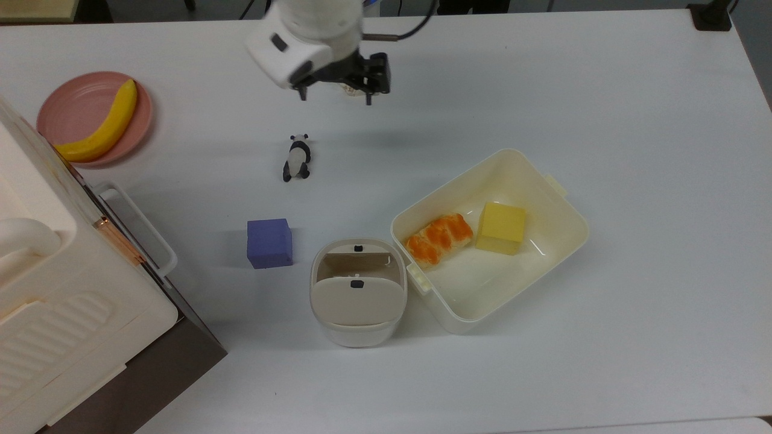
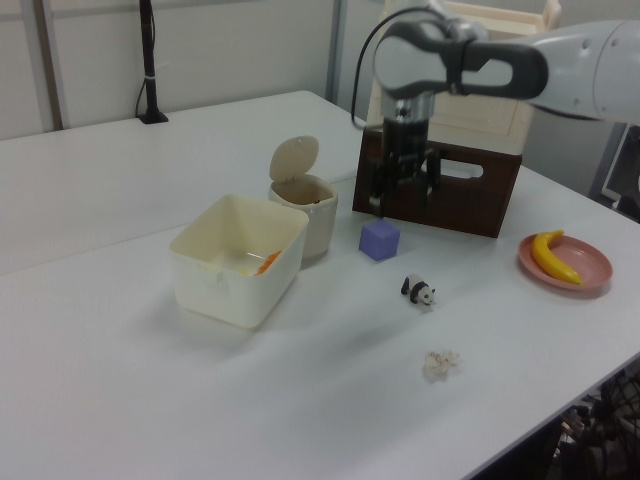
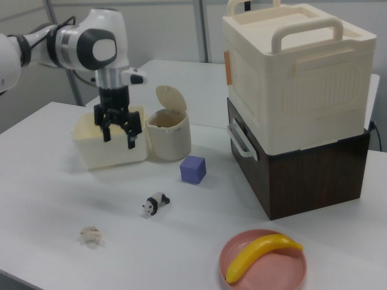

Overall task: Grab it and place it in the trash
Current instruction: 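Move the gripper over to the crumpled paper scrap on the table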

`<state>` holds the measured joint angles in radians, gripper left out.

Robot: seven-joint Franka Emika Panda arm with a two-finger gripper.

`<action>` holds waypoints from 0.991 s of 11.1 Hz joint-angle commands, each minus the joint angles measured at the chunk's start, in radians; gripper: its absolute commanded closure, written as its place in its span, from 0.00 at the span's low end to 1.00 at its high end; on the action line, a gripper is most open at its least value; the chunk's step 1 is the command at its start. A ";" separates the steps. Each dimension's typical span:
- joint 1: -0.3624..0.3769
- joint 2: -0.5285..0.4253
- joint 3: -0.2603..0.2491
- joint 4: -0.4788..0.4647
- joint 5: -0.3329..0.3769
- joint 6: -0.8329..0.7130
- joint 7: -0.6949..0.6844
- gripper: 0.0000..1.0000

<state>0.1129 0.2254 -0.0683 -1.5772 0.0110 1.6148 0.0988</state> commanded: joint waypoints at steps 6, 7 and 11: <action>0.137 -0.186 -0.001 -0.489 -0.054 0.220 -0.095 0.00; 0.154 -0.193 -0.002 -0.536 -0.054 0.268 -0.096 0.00; 0.235 -0.193 -0.002 -0.720 -0.088 0.445 -0.094 0.00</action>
<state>0.3016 0.0804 -0.0641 -2.1702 -0.0322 1.9672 0.0109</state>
